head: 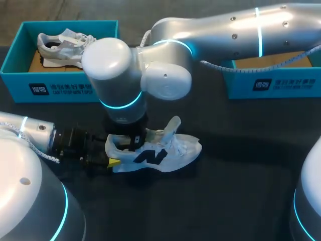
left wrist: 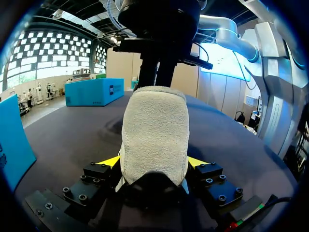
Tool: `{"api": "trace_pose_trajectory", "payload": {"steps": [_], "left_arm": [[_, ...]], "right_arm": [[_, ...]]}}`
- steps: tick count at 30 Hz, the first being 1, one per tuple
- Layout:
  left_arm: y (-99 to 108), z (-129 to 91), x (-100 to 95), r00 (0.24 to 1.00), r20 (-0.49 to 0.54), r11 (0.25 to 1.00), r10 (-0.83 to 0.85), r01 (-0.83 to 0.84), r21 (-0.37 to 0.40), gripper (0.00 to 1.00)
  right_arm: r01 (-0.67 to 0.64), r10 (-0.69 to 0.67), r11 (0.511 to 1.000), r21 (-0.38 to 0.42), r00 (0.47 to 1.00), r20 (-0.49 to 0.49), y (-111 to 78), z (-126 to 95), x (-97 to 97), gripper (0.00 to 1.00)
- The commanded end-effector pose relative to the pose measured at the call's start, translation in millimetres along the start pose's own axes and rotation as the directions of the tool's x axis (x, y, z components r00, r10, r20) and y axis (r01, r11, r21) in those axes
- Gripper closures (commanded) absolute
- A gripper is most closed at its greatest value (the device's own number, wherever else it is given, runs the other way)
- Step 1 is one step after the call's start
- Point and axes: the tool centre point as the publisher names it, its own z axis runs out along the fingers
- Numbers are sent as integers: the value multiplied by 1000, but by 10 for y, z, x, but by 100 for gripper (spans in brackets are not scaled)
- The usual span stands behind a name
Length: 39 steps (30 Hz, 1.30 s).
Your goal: Take the shoe out of the shoebox, open the shoe tongue, remove and reinsert the insole, then place the shoe into the shoebox
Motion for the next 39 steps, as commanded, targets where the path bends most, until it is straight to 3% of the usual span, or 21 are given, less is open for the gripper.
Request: {"api": "trace_pose_trajectory", "payload": {"steps": [1, 9, 13, 21, 31, 39], "left_arm": [[28, 22, -31, 1000, -1, 1000, 0, 0, -3, 100], [28, 22, -31, 1000, -1, 1000, 0, 0, -3, 100], [28, 22, -31, 1000, -1, 1000, 0, 0, -3, 100], [28, 22, -31, 1000, -1, 1000, 0, 0, -3, 100], [28, 22, -31, 1000, -1, 1000, 0, 0, -3, 100], [28, 22, -31, 1000, -1, 1000, 0, 0, -3, 100]], "right_arm": [[10, -10, 1000, 1, 1000, -6, 34, 59, 7, 100], [18, -18, 1000, 6, 1000, 8, 28, 119, -13, 100], [24, -24, 1000, 1, 1000, 14, 33, 158, -34, 85], [40, -40, 999, -10, 999, 12, 91, 233, -95, 78], [75, -75, 997, -10, 997, -12, 195, 327, -121, 75], [85, -85, 996, -1, 993, -77, 156, 496, -38, 73]]}}
